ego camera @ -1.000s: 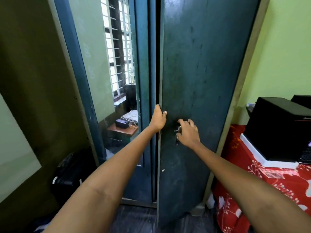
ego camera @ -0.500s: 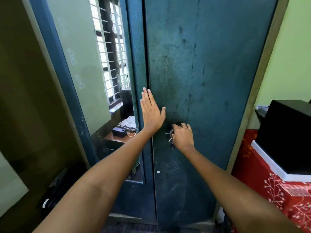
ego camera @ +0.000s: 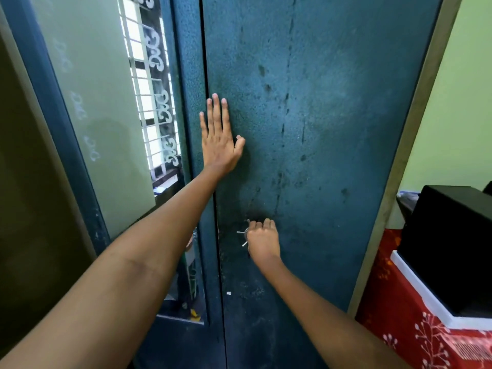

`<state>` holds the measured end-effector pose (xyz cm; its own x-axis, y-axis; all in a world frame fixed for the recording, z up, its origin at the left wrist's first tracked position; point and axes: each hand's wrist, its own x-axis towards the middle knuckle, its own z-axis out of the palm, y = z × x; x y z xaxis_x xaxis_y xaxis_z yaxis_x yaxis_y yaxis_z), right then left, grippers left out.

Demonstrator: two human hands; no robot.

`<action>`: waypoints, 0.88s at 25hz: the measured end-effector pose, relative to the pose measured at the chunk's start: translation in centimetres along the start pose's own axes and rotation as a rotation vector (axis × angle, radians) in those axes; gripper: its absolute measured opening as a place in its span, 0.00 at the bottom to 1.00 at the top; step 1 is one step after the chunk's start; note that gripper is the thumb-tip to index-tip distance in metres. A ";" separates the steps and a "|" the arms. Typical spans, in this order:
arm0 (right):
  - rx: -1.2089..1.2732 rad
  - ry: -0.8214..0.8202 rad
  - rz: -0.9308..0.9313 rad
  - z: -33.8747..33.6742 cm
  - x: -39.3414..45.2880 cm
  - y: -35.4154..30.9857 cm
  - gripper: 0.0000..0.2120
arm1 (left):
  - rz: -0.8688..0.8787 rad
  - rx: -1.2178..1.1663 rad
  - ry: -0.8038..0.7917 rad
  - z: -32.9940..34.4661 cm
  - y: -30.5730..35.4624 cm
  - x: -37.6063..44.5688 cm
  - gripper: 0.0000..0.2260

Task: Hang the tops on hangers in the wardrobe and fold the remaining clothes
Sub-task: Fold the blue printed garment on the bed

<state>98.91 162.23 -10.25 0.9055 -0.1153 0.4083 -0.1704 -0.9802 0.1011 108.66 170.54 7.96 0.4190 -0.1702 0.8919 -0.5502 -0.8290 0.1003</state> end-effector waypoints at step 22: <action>0.366 0.641 0.366 8.4 5.7 -2.8 0.08 | 0.084 0.023 0.300 6.8 -2.1 2.3 0.31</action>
<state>107.85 162.94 -15.85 0.4008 -0.4319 0.8079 -0.1744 -0.9017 -0.3956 115.71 168.20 6.79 0.1389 -0.0767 0.9873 -0.5557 -0.8313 0.0136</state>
